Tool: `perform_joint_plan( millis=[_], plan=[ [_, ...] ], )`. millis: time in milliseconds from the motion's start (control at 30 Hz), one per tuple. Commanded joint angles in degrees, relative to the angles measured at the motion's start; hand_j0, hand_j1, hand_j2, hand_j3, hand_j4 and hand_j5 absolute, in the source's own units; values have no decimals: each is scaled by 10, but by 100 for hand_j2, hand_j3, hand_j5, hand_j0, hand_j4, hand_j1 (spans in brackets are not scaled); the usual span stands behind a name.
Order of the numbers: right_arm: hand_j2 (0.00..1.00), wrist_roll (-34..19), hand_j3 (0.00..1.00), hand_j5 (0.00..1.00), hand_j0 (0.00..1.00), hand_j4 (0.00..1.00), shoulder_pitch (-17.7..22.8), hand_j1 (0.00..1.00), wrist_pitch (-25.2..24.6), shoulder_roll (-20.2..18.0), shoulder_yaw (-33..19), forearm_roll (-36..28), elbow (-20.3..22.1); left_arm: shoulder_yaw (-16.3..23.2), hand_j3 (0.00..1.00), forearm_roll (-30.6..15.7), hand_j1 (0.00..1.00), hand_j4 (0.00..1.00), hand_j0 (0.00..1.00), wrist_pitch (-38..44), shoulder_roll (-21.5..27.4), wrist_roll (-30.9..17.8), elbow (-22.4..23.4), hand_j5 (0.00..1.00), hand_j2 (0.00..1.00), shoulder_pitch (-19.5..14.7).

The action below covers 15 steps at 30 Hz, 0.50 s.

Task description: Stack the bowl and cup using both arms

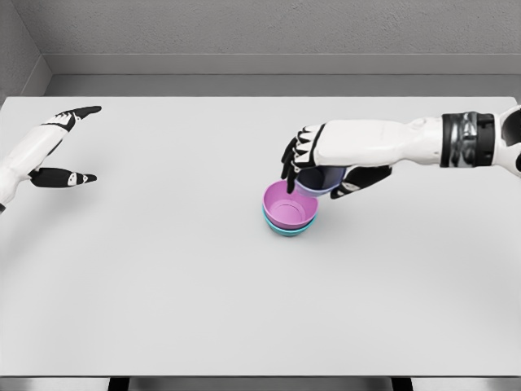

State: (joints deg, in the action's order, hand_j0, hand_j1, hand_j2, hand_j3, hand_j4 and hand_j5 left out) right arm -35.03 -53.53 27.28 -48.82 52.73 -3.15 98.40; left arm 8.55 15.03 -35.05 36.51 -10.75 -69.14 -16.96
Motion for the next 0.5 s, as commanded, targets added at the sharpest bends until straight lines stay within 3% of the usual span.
perform_joint_plan(
  millis=[0, 467],
  plan=[
    [58, 0, 58, 58, 58, 58, 0, 58, -1, 4, 0, -4, 8, 0, 100, -4, 100, 100, 100, 1, 1, 0, 0, 100, 100, 0],
    [59, 0, 59, 59, 59, 59, 0, 59, -2, 28, 10, -3, 15, 1, 100, -4, 100, 100, 100, 1, 1, 0, 0, 100, 100, -1]
  ],
)
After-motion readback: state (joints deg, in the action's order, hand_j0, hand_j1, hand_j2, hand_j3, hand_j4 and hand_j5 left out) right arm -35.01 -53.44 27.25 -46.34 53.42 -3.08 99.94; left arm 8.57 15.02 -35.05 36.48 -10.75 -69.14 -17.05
